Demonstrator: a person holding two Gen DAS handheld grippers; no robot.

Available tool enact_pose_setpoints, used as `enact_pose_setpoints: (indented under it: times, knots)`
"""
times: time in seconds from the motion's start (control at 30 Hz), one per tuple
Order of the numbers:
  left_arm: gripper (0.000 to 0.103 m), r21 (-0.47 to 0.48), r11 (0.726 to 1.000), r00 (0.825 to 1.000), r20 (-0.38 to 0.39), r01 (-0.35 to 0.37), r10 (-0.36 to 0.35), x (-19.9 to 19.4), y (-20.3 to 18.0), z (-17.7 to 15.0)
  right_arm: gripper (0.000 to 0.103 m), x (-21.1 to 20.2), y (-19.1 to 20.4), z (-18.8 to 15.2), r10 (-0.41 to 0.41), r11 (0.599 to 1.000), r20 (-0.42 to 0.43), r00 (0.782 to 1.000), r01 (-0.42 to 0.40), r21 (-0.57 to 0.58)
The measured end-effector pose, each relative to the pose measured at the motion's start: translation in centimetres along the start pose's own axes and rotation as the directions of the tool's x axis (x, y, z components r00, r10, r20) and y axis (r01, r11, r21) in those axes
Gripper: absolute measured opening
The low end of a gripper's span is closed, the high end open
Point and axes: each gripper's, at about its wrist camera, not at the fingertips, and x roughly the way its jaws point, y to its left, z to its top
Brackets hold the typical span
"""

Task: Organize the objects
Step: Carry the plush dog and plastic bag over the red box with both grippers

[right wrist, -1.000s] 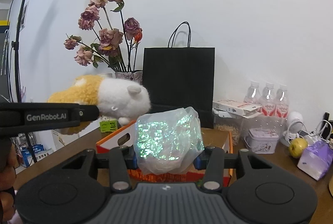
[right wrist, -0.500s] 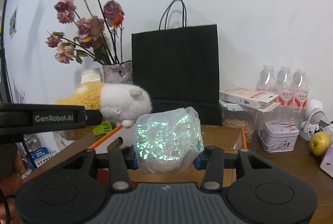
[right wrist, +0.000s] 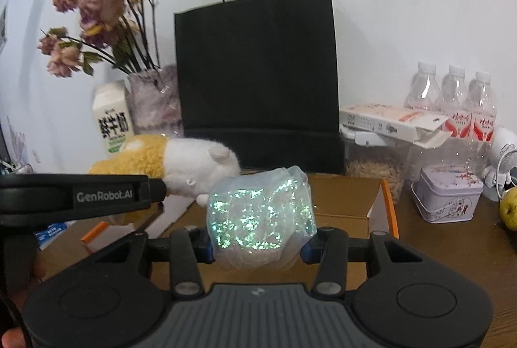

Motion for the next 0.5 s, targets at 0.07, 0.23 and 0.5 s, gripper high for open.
enact_pose_setpoints:
  times: [0.07,0.23,0.5]
  knots:
    - [0.051,0.001,1.0,1.0,-0.019,-0.006,0.006,1.0,-0.1,-0.2,0.044,0.8,-0.2,-0.3,-0.006,1.0,-0.016,1.0,0.006,0.004]
    - [0.051,0.034,0.999,0.998,-0.054,-0.025,0.027,3.1,-0.6,-0.7,0.044,1.8,-0.6,-1.0,-0.023,1.0,-0.033,0.999,0.023,0.006]
    - [0.052,0.059,0.998,0.995,-0.093,-0.031,0.036,5.2,-1.1,-1.2,0.044,3.0,-0.6,-1.7,-0.049,0.999,-0.068,0.996,0.049,-0.01]
